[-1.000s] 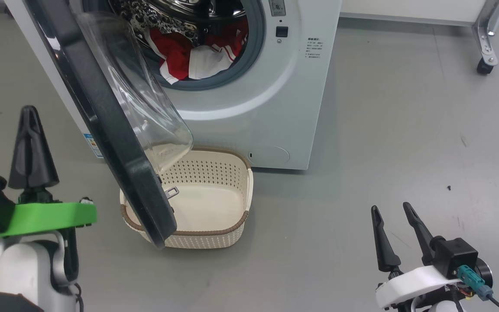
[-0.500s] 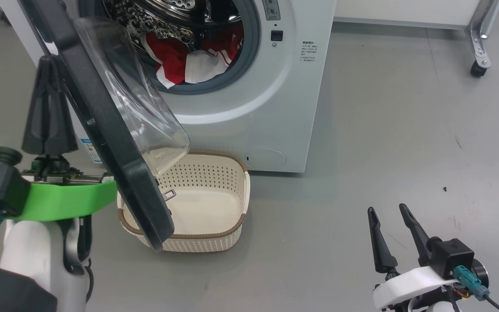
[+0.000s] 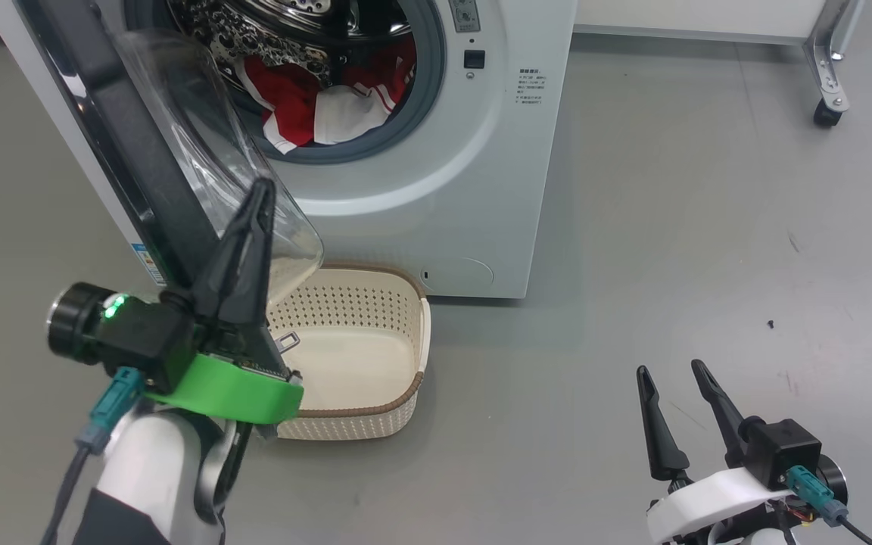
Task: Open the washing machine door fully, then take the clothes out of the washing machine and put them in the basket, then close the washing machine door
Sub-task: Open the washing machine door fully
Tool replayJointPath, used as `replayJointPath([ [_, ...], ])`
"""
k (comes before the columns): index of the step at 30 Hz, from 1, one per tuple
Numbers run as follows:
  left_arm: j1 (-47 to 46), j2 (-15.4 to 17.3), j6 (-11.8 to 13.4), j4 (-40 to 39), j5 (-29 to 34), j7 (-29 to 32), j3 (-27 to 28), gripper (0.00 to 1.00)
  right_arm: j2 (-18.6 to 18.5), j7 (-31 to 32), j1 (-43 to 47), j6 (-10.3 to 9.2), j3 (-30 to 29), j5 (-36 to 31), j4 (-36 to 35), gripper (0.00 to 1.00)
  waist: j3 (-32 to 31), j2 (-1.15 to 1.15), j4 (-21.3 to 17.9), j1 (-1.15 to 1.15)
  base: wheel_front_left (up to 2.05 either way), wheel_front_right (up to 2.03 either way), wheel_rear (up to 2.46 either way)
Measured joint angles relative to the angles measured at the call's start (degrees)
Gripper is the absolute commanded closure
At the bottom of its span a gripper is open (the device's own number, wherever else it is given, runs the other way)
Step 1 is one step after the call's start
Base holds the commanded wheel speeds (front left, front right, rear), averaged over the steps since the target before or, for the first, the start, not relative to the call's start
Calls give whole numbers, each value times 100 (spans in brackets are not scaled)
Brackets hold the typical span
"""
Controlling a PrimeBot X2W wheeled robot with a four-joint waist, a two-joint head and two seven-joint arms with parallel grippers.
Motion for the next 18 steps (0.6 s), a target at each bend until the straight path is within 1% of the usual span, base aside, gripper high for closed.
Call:
replayJointPath([
  [10, 573, -15, -55, 706, -218, 356, -452, 100, 26, 0, 0, 51, -29, -80, 87, 0, -29, 0, -35, 0, 0, 0, 0],
  [18, 736, -22, -66, 1120, -407, 431, -489, 100, 42, 0, 0, 81, -32, -101, 144, 0, -30, 0, -76, 0, 0, 0, 0],
])
